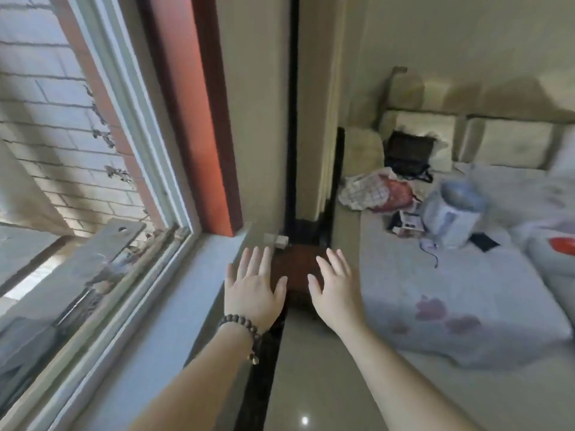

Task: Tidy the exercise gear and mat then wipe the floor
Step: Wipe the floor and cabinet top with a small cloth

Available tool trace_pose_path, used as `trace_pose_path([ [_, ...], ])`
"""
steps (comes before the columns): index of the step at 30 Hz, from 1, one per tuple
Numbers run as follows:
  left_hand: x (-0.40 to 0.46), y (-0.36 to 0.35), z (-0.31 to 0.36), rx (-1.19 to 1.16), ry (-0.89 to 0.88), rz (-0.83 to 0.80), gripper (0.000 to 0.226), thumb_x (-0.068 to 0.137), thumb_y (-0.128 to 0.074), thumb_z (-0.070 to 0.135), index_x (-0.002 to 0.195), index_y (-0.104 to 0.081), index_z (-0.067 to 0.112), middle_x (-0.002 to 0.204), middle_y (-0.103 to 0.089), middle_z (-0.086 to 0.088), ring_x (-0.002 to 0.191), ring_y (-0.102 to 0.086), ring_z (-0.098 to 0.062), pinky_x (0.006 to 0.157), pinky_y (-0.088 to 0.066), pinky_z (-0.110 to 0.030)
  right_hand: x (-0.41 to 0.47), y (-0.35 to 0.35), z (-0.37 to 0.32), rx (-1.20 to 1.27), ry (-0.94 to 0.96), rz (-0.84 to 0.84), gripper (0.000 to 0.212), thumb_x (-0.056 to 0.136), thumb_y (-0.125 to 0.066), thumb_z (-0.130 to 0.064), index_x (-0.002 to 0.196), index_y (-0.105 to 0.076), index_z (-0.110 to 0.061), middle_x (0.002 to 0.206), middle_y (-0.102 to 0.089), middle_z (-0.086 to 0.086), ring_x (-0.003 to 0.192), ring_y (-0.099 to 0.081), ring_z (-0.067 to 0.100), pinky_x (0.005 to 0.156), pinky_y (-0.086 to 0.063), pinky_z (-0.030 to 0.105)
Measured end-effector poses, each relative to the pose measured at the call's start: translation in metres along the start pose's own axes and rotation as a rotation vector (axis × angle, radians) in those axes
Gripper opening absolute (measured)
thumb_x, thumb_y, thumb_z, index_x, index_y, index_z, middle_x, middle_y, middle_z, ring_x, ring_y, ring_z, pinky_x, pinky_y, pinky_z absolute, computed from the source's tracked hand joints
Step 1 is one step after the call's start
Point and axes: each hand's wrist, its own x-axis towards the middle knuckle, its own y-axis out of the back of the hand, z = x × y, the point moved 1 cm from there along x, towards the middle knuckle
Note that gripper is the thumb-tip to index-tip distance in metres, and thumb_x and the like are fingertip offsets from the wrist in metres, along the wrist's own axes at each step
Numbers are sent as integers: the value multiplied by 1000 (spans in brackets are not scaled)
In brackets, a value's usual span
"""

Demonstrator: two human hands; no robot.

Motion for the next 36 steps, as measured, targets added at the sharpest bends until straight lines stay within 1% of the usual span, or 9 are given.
trace_pose_path([
  [2,3,-15,43,-4,-113,-24,68,97,-24,54,154,-6,23,161,-8,4,148,4,-15,120,0,-44,-15,20,41,-48,-100,55,50,90,-42,-38,128,-58,-9,144,-46,12,138,-35,32,111,-26,53],
  [4,5,-31,90,2,-220,-58,68,97,-24,54,154,-6,23,161,-7,4,148,5,-14,120,-1,-43,-32,41,83,-85,-208,83,53,89,-37,-40,124,-61,-8,140,-50,14,133,-42,34,107,-30,56],
  [10,-3,-79,238,-19,-505,-192,69,96,-24,55,154,-5,23,161,-9,2,148,3,-16,119,-3,-45,-96,104,207,-130,-473,178,45,85,-44,-33,114,-66,-7,129,-58,17,122,-52,40,96,-41,58],
  [12,-14,-95,292,14,-603,-229,69,97,-21,55,154,-2,21,162,-6,0,148,3,-18,119,-4,-46,-124,127,248,-156,-571,200,48,85,-44,-33,122,-62,-8,137,-52,16,130,-45,38,102,-36,56],
  [16,-48,-123,400,34,-791,-289,68,98,-18,53,154,2,20,162,-1,-1,148,5,-19,120,-3,-47,-186,177,318,-222,-776,250,60,95,-20,-44,142,-41,-14,155,-28,9,145,-19,27,115,-13,48],
  [19,-86,-142,471,29,-929,-307,67,98,-18,52,154,2,20,162,0,0,148,5,-18,119,-3,-47,-237,209,365,-229,-923,286,51,101,-29,-39,148,-29,-19,159,-13,3,147,-3,19,117,0,42],
  [23,-142,-165,551,9,-1096,-376,68,98,-19,53,154,2,21,162,2,0,148,6,-18,119,0,-45,-310,245,405,-252,-1100,390,50,100,-35,-37,147,-32,-18,159,-16,4,147,-4,20,118,-2,42],
  [29,-213,-190,643,1,-1325,-471,67,99,-22,52,154,0,22,162,0,-1,148,6,-19,119,1,-46,-410,279,449,-209,-1413,454,50,101,-32,-37,148,-29,-19,160,-9,1,147,3,17,119,4,40],
  [36,-261,-226,749,5,-1533,-532,66,99,-21,51,154,1,23,162,-1,0,148,5,-18,119,0,-47,-461,304,511,-201,-1631,539,50,101,-31,-37,148,-29,-19,160,-9,0,147,4,15,118,6,39],
])
